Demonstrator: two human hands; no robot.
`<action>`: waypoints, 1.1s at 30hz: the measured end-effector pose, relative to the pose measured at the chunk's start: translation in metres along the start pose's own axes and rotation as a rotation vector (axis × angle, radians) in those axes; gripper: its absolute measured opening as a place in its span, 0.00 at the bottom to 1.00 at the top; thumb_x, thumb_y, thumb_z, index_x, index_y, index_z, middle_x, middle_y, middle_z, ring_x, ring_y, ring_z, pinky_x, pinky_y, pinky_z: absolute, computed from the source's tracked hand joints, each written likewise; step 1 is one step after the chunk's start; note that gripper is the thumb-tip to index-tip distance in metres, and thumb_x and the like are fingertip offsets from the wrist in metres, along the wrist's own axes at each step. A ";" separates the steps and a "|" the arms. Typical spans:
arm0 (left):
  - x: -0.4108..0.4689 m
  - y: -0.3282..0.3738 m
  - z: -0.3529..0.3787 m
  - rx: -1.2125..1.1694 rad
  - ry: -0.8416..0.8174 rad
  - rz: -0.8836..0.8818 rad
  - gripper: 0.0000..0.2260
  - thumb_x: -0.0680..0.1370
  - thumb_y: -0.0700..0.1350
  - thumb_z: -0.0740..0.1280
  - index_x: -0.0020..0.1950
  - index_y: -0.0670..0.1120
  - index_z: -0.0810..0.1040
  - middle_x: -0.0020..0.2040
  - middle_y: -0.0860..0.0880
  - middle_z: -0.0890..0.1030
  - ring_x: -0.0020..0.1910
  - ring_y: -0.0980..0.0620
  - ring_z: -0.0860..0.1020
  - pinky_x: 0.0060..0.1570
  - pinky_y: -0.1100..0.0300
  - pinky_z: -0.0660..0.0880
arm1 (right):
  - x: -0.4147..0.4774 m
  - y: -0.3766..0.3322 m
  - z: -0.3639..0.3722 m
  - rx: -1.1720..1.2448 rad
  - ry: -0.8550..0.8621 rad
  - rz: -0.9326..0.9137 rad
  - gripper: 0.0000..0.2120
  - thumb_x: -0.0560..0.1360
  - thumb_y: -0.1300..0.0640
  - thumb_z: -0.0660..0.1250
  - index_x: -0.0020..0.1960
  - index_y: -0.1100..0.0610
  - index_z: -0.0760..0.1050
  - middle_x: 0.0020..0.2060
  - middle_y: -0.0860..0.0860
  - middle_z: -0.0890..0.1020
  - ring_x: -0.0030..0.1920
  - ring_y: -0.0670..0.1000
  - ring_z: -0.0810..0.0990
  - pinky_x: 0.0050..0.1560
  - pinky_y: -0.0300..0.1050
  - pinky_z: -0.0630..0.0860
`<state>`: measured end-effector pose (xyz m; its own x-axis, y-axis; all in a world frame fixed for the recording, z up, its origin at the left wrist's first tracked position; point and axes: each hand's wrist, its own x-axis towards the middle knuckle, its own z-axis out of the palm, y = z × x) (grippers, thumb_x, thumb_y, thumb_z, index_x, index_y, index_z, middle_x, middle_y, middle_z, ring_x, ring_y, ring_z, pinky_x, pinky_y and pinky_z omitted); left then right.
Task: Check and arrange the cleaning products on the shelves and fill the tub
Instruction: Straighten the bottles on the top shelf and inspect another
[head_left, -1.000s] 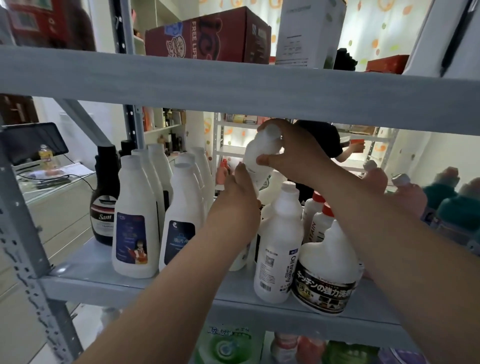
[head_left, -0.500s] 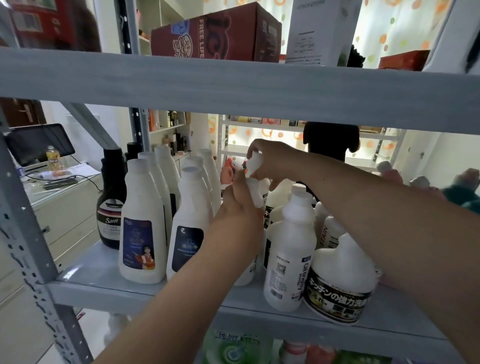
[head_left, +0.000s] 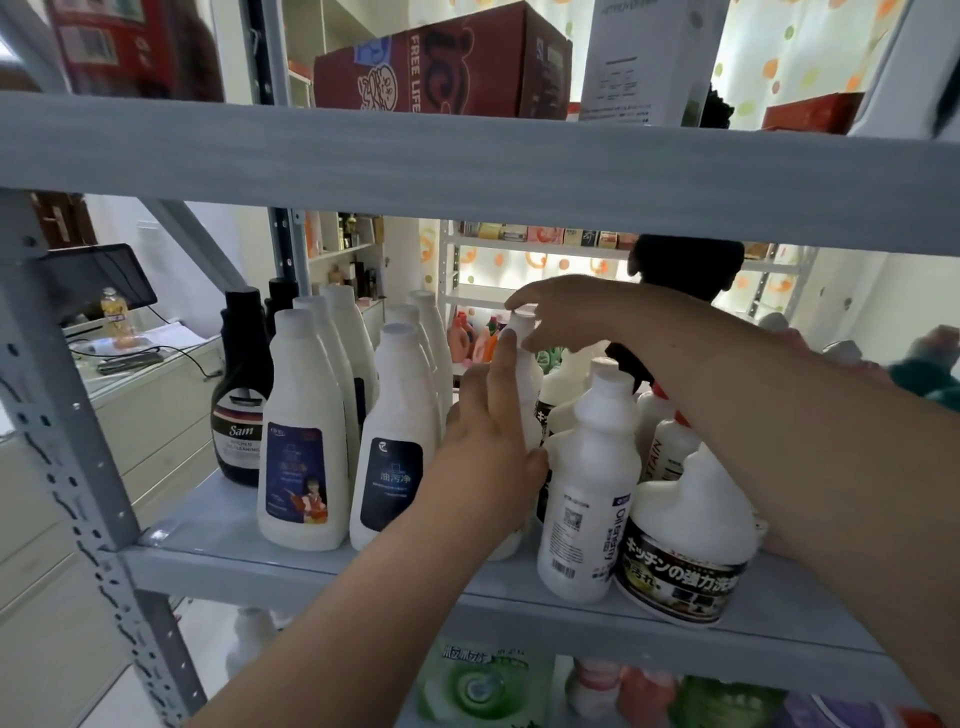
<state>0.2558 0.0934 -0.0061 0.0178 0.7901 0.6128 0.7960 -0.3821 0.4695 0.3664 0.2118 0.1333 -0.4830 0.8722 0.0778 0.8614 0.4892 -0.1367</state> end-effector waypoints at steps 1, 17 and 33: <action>-0.002 0.001 0.000 0.010 0.005 0.011 0.51 0.78 0.47 0.72 0.80 0.57 0.31 0.79 0.48 0.52 0.71 0.41 0.69 0.64 0.52 0.72 | -0.005 -0.001 -0.004 0.001 0.017 0.001 0.25 0.80 0.49 0.70 0.76 0.47 0.69 0.68 0.53 0.76 0.56 0.53 0.81 0.55 0.46 0.79; -0.055 0.004 -0.052 -0.368 -0.097 0.035 0.47 0.75 0.48 0.74 0.77 0.70 0.41 0.69 0.69 0.57 0.66 0.63 0.67 0.52 0.74 0.70 | -0.152 -0.031 0.057 0.020 0.841 -0.328 0.17 0.75 0.62 0.62 0.60 0.58 0.82 0.59 0.54 0.81 0.67 0.55 0.76 0.70 0.49 0.71; -0.162 -0.016 -0.117 -1.025 -0.080 -0.374 0.15 0.76 0.58 0.72 0.60 0.58 0.73 0.51 0.57 0.84 0.42 0.52 0.84 0.42 0.51 0.82 | -0.235 -0.159 0.232 1.792 0.266 -0.070 0.29 0.66 0.44 0.78 0.65 0.52 0.79 0.53 0.61 0.85 0.52 0.61 0.85 0.52 0.58 0.82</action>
<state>0.1694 -0.0845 -0.0393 -0.0513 0.9539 0.2957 -0.1217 -0.2998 0.9462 0.3066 -0.0710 -0.0924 -0.3168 0.9167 0.2435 -0.4387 0.0861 -0.8945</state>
